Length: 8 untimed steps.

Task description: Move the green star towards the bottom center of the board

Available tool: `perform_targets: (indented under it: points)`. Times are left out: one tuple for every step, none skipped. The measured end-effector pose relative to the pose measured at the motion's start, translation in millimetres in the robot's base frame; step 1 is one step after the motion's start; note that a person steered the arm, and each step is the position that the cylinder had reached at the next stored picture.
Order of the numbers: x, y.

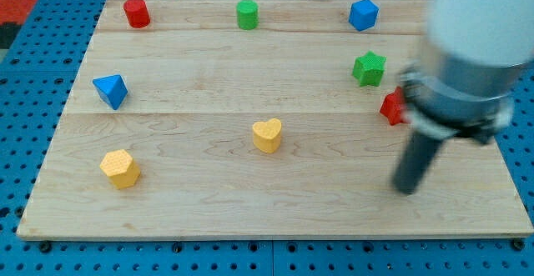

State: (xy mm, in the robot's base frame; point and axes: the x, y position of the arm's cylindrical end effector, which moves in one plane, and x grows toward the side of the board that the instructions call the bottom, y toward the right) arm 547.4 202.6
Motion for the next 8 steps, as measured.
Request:
perform_targets:
  points:
    - [-77.4, 100.8]
    - [-154.2, 119.6]
    - [-183.4, 87.6]
    - [-170.6, 12.3]
    - [-171.5, -65.1]
    - [-176.9, -42.2]
    - [-186.9, -60.8]
    - [-202.9, -70.7]
